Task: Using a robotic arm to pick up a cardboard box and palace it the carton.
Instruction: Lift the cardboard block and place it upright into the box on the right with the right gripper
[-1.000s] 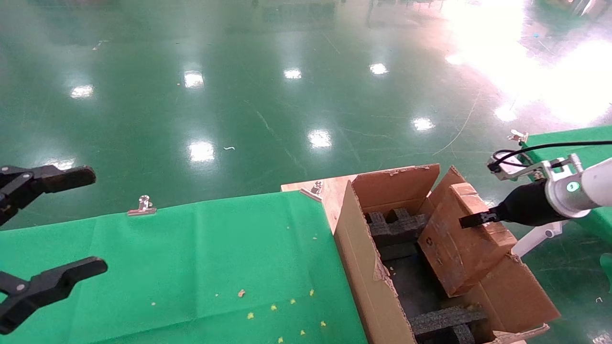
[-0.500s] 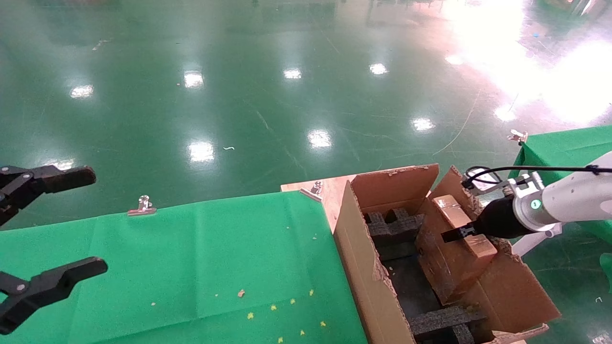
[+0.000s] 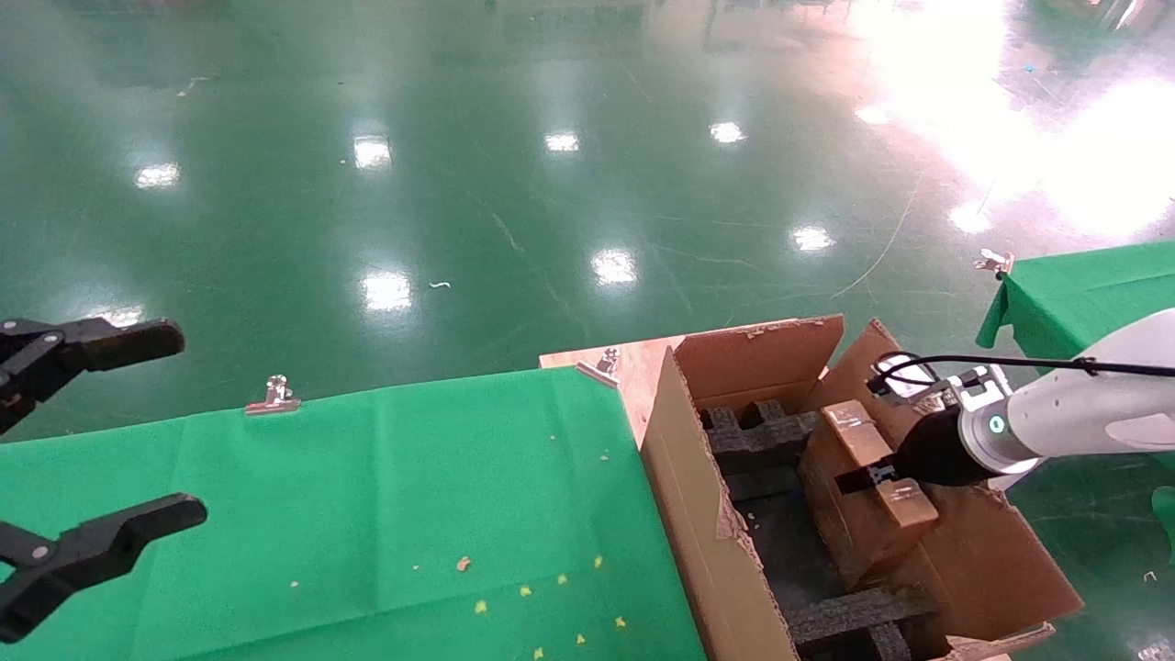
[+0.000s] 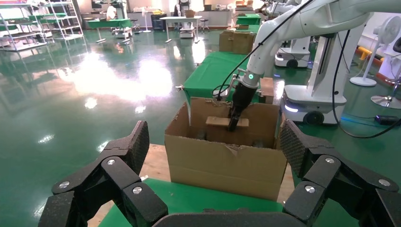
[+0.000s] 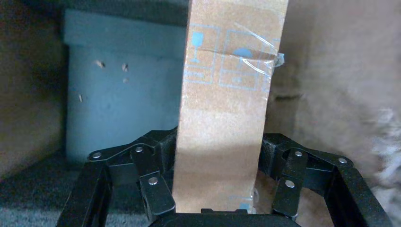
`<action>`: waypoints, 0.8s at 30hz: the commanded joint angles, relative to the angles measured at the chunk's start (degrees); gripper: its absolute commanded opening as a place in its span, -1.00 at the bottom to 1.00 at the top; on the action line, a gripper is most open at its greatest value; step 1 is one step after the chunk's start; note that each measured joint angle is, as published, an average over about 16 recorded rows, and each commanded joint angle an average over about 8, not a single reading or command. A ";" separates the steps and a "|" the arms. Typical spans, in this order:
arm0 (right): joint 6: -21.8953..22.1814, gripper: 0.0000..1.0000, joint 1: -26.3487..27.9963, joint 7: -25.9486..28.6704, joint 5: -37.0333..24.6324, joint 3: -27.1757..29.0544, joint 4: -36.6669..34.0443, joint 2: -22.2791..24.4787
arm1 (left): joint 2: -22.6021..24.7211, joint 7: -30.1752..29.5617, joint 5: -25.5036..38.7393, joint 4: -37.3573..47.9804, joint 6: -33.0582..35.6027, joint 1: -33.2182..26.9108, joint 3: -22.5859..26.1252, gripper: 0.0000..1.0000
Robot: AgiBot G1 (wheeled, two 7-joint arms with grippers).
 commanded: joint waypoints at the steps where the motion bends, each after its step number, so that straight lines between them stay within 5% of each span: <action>1: -0.34 -1.00 -0.49 -0.09 0.14 -0.08 -0.40 -0.13 | 0.00 0.00 0.00 0.00 0.00 0.00 0.00 1.00; 11: -0.51 -0.94 -2.72 -2.57 1.75 0.60 -4.37 -1.88 | 0.00 0.00 0.00 0.00 0.00 0.00 0.00 1.00; 19: -0.72 0.94 -3.54 -4.20 2.47 1.02 -6.29 -2.98 | -0.01 0.00 -0.01 0.01 -0.01 0.01 0.00 1.00; 24: -0.78 1.00 -3.59 -4.16 2.55 1.05 -6.29 -3.02 | -0.01 0.01 -0.01 0.01 -0.01 0.02 0.00 1.00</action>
